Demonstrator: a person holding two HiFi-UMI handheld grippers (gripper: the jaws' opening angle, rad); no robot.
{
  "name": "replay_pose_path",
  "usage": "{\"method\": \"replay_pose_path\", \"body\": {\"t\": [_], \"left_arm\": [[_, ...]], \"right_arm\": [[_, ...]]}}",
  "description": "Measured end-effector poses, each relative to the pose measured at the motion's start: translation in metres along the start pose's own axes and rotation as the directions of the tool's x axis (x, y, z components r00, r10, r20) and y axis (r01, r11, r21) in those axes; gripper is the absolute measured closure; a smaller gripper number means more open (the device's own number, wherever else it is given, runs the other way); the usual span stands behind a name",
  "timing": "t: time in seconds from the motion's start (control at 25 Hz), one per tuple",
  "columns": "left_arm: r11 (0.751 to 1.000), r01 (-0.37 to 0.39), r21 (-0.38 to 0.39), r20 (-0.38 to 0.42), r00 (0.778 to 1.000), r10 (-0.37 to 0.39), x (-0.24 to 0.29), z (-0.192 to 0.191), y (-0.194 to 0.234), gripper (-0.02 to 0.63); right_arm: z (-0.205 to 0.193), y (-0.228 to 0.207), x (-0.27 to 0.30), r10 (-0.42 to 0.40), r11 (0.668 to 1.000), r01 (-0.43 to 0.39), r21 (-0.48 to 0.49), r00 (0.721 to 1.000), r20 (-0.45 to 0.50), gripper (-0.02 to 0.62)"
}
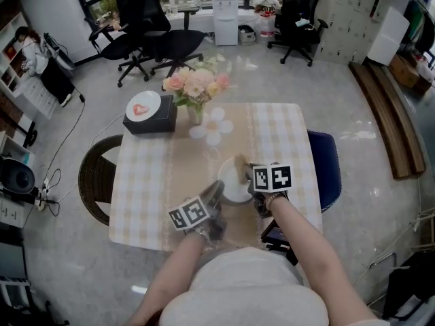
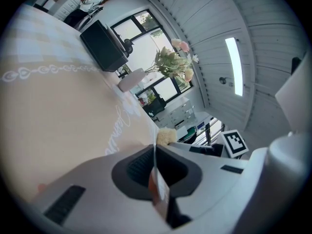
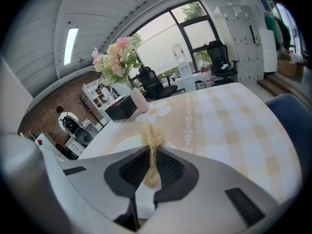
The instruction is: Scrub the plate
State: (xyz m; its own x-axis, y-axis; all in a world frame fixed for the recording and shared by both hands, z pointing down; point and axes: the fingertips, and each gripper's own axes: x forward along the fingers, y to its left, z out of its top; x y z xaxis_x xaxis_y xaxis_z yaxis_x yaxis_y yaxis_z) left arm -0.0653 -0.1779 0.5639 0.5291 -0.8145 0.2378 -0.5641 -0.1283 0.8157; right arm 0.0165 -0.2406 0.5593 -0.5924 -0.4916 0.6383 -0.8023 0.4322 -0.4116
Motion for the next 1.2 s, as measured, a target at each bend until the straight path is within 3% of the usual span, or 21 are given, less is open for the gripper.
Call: {"method": "replay_pose_path", "body": {"t": [0.44, 0.88, 1.08, 1.2], "left_arm": [[1.000, 0.003, 0.010, 0.006, 1.000, -0.003, 0.000, 0.000, -0.001, 0.584], [1.000, 0.004, 0.011, 0.005, 1.000, -0.004, 0.000, 0.000, -0.002, 0.584], [1.000, 0.010, 0.018, 0.006, 1.000, -0.010, 0.000, 0.001, -0.003, 0.584], [1.000, 0.010, 0.017, 0.006, 1.000, -0.010, 0.000, 0.001, -0.002, 0.584]], "right_arm": [[-0.003, -0.028, -0.009, -0.087, 0.995, 0.087, 0.045, 0.996, 0.004, 0.551], [-0.001, -0.056, -0.025, -0.247, 0.969, 0.247, 0.020, 0.969, 0.016, 0.551], [0.005, -0.047, -0.033, -0.204, 0.978, 0.200, 0.062, 0.977, 0.063, 0.551], [0.006, -0.028, -0.032, -0.112, 0.992, 0.107, 0.068, 0.991, 0.074, 0.551]]}}
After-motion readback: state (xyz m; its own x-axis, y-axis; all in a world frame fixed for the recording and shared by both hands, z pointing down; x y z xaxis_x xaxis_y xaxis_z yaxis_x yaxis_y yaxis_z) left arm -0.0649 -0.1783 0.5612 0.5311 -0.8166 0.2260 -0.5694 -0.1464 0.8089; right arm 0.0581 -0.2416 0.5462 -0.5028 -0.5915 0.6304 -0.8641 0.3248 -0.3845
